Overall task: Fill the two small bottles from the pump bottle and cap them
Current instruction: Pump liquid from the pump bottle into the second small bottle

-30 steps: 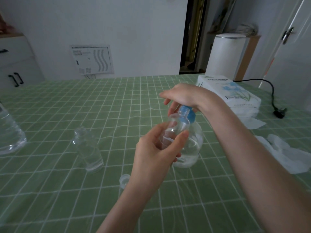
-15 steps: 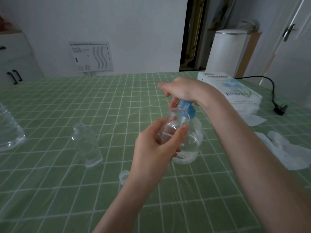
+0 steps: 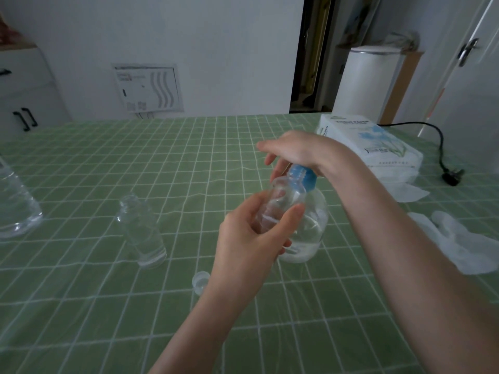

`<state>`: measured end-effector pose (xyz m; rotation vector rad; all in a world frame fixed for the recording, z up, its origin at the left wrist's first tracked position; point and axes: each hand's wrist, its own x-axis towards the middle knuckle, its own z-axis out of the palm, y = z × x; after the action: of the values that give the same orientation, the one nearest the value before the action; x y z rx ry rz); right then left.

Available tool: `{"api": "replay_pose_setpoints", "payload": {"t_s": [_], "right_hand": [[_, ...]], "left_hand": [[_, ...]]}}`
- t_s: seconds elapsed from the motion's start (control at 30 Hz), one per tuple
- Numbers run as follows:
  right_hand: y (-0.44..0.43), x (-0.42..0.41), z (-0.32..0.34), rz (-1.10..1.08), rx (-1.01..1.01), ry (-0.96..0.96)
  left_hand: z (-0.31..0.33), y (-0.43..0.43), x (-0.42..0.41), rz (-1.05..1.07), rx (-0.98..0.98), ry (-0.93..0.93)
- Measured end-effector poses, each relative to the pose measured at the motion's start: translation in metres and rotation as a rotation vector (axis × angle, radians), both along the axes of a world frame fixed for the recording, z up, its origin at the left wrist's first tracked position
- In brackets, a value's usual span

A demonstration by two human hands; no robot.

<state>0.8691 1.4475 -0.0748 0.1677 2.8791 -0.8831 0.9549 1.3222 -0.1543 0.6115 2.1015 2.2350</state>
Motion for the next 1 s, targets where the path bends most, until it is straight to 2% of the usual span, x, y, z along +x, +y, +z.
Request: {"api": "replay_pose_setpoints", "payload": {"t_s": [0.4,1.0], "right_hand": [[-0.001,-0.001,0.011,0.017,0.11,0.04],[0.0,-0.001,0.0,0.022,0.04,0.017]], "left_hand": [[0.004,0.0,0.0,0.007,-0.017,0.008],[0.0,0.0,0.0,-0.001,-0.013,-0.007]]}}
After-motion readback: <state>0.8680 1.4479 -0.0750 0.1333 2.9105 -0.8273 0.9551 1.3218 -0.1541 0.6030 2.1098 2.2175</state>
